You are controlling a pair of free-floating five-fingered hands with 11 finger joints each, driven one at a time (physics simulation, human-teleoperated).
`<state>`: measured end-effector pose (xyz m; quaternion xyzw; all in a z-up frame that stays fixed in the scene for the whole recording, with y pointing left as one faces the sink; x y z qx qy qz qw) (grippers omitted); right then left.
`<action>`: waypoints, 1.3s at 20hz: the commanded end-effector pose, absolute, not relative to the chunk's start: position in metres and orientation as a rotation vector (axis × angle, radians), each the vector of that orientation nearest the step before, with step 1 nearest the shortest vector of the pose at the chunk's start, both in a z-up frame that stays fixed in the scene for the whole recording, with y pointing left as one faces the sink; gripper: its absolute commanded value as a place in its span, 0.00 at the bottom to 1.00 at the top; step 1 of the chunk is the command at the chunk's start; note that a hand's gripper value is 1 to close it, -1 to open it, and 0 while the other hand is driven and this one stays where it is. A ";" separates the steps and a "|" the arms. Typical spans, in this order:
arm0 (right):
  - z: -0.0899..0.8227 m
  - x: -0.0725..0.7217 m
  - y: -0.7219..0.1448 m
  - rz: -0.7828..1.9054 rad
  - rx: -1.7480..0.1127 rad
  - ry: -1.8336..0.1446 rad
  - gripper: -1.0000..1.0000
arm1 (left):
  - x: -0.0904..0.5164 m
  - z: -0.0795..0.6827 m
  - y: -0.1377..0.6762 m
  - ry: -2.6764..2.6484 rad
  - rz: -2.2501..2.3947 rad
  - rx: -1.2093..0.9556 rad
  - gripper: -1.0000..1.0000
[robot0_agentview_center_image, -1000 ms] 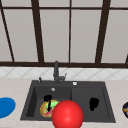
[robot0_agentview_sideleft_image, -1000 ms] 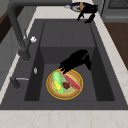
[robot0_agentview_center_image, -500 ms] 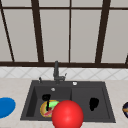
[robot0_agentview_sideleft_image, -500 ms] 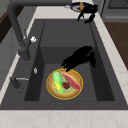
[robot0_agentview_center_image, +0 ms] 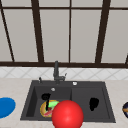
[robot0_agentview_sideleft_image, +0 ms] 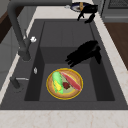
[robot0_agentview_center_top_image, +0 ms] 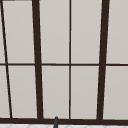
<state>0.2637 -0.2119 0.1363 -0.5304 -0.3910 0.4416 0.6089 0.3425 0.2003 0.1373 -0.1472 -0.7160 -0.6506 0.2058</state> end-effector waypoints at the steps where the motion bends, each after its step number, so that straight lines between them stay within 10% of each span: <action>1: 0.136 0.264 -0.212 1.020 -1.225 -0.903 0.50 | 0.338 0.146 0.200 -1.997 -1.860 -0.481 0.00; 26: 0.136 0.264 -0.212 1.020 -1.225 -0.903 0.50 | 0.276 0.217 0.299 -2.034 -1.809 -0.456 0.00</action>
